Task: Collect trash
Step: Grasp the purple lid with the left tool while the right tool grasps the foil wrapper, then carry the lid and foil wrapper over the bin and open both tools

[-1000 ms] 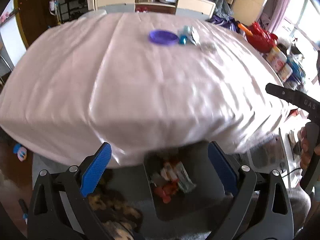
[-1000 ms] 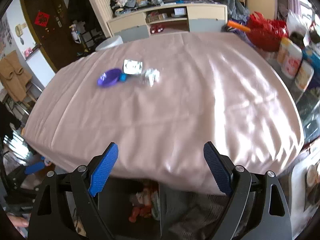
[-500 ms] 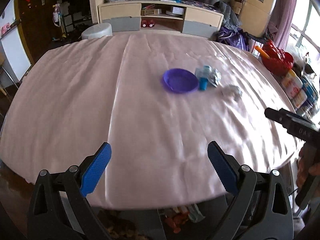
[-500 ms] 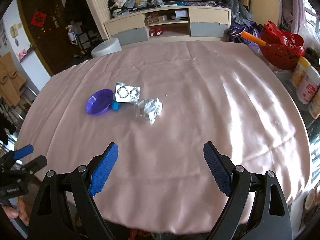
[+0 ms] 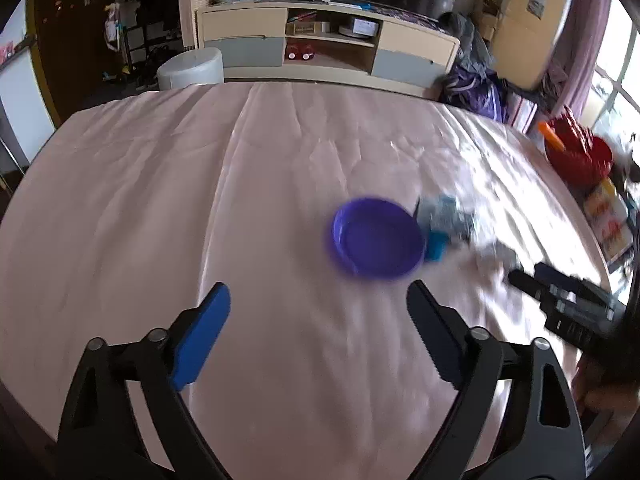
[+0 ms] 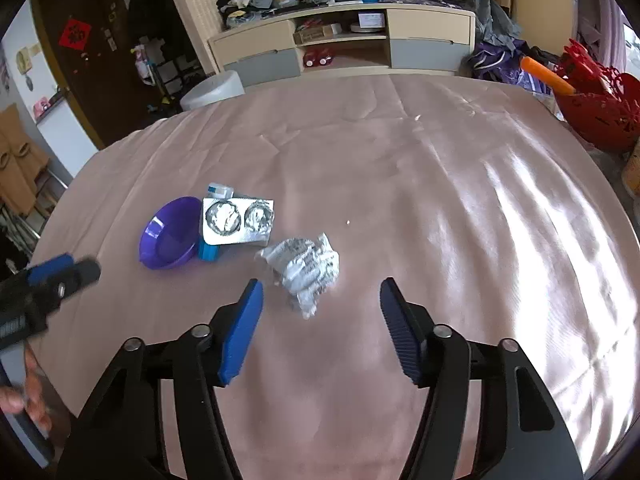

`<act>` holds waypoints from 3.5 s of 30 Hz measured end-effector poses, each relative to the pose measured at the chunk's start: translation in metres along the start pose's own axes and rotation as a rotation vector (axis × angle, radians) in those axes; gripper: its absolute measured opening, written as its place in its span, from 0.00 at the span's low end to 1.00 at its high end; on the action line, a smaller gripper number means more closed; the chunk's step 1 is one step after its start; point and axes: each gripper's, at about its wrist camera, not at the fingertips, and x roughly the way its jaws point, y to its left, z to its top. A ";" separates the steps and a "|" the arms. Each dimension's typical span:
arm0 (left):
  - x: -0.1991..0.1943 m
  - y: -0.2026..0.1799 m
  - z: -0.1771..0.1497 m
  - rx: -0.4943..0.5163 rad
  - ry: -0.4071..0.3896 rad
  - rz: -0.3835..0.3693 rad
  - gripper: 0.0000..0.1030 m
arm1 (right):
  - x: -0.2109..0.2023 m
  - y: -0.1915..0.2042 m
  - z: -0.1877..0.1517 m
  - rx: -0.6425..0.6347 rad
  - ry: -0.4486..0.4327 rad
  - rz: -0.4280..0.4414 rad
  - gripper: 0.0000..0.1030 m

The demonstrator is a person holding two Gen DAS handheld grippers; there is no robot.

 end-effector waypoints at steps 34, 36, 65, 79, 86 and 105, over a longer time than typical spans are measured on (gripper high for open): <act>0.032 -0.047 0.003 0.159 0.037 -0.095 0.01 | -0.020 0.025 0.005 -0.122 -0.052 0.055 0.19; 0.019 -0.052 -0.004 0.181 0.033 -0.107 0.01 | -0.034 0.027 0.003 -0.129 -0.063 0.056 0.19; -0.147 -0.043 -0.187 0.113 0.023 -0.164 0.01 | -0.180 0.024 -0.132 -0.110 -0.095 0.137 0.19; -0.109 -0.031 -0.279 0.037 0.154 -0.107 0.01 | -0.126 0.039 -0.213 -0.094 0.066 0.132 0.19; -0.079 -0.020 -0.298 0.041 0.231 -0.032 0.01 | -0.087 0.026 -0.244 -0.047 0.207 0.140 0.20; -0.065 -0.023 -0.298 0.053 0.273 -0.005 0.27 | -0.072 0.033 -0.246 -0.059 0.258 0.125 0.44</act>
